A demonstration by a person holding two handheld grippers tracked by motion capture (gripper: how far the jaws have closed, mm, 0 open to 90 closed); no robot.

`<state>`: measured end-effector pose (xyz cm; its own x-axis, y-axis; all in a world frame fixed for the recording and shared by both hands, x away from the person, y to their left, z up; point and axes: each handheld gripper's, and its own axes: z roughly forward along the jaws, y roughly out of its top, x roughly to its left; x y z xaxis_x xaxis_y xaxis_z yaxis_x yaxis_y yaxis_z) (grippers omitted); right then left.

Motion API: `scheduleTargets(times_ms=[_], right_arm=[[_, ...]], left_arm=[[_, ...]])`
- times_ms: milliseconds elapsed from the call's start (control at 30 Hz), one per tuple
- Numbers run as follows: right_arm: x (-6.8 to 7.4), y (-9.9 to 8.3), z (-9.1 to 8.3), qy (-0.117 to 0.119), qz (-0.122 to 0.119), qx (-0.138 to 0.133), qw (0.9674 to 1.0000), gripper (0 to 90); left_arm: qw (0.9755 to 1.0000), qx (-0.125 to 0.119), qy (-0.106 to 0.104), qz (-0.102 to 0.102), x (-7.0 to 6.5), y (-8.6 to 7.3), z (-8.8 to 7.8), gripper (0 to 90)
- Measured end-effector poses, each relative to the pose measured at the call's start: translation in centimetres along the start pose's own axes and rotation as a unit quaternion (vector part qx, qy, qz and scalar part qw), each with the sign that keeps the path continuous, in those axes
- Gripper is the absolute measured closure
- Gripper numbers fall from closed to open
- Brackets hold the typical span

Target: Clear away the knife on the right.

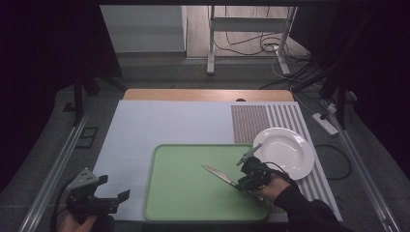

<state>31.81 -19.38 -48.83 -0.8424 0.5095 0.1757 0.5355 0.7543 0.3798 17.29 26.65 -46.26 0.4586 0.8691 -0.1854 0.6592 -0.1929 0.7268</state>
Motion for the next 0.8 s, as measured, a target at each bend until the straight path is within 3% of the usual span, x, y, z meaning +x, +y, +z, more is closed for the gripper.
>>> scheduleTargets(times_ms=[33, 67, 133, 233, 367, 400, 533, 600, 733, 800], right_arm=[[0.0, 0.3, -0.3, 0.006, 0.001, -0.011, 0.9999, 77.2], [0.3, 1.2, -0.6, 0.009, -0.021, -0.024, 0.9995, 89.3], [0.5, 1.5, -0.5, 0.009, -0.029, -0.027, 0.9991, 90.0], [1.4, 3.4, 0.7, 0.013, -0.071, -0.017, 0.9972, 90.0], [2.1, 5.0, 3.1, 0.014, -0.103, 0.001, 0.9946, 90.0], [2.1, 5.5, 4.0, 0.001, -0.109, 0.01, 0.994, 90.0], [1.6, 5.8, 4.4, -0.008, -0.108, 0.01, 0.994, 90.0], [1.0, 5.7, 4.2, -0.027, -0.106, 0.012, 0.9939, 90.0], [-1.2, 4.7, 3.2, -0.048, -0.077, 0.012, 0.9958, 90.0], [-1.4, 4.5, 3.0, -0.052, -0.073, 0.013, 0.9959, 90.0]], left_arm=[[1.0, 0.0, 0.0, 0.001, 0.0, 0.0, 0.0, 3.3], [1.0, 0.001, 0.001, 0.001, 0.0, 0.0, 0.0, 3.3], [1.0, 0.001, 0.001, 0.0, 0.0, 0.0, 0.0, 3.3], [1.0, 0.002, 0.002, 0.0, 0.0, 0.0, 0.1, 3.3], [1.0, 0.002, 0.001, 0.0, 0.0, 0.0, 0.0, 3.3], [1.0, 0.001, 0.001, 0.0, 0.0, 0.0, 0.0, 3.3], [1.0, 0.001, 0.001, 0.002, 0.0, 0.0, 0.0, 3.3], [1.0, 0.001, 0.001, 0.002, 0.0, 0.0, 0.0, 3.3], [1.0, 0.001, 0.002, 0.004, -0.1, 0.0, 0.0, 3.3], [1.0, 0.001, 0.002, 0.004, -0.1, 0.0, 0.0, 3.3]])
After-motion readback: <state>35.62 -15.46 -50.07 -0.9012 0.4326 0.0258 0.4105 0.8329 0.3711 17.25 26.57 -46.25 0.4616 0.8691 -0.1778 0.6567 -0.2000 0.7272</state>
